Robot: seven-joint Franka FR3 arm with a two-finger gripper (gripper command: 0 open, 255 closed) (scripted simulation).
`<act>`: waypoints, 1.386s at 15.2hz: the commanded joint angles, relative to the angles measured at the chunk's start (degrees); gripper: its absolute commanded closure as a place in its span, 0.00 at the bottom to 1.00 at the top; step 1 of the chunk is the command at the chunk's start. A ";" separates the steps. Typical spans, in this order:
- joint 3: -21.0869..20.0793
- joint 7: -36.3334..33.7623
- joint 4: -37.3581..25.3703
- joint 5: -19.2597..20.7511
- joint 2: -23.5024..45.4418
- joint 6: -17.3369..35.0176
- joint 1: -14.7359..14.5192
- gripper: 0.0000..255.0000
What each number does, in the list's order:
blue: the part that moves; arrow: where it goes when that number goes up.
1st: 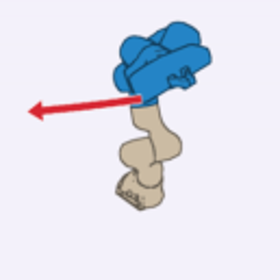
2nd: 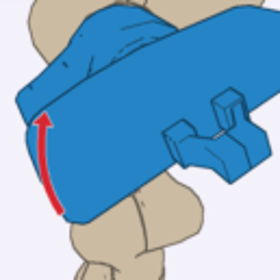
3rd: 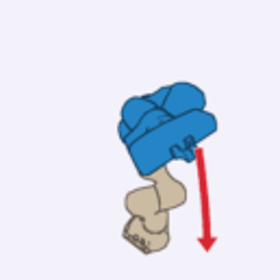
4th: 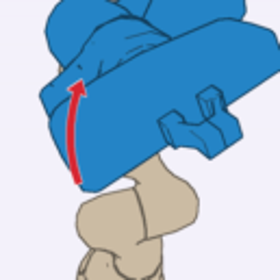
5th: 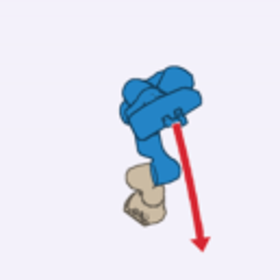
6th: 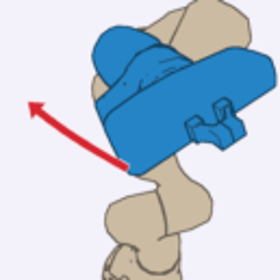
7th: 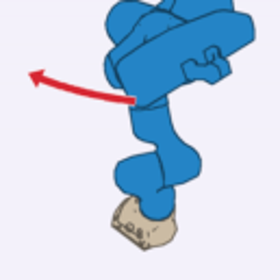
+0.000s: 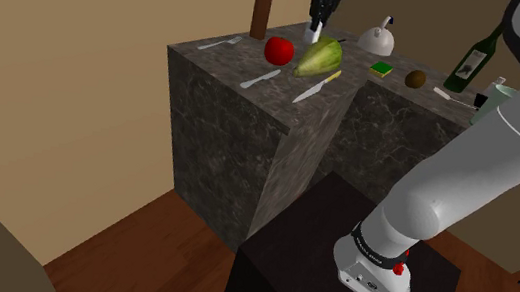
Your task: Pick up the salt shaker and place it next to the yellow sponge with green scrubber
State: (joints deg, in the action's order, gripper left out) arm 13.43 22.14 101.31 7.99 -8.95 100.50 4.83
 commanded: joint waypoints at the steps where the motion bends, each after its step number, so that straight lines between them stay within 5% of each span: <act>1: 0.79 1.41 -0.32 -0.03 -0.22 -0.38 0.56 1.00; 11: 9.32 15.57 -1.13 -1.04 0.25 0.81 6.10 1.00; 21: 18.58 31.71 -9.01 -6.44 7.74 0.57 12.32 1.00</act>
State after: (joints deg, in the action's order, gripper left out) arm 31.12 52.09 94.42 2.57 -2.71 101.80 16.49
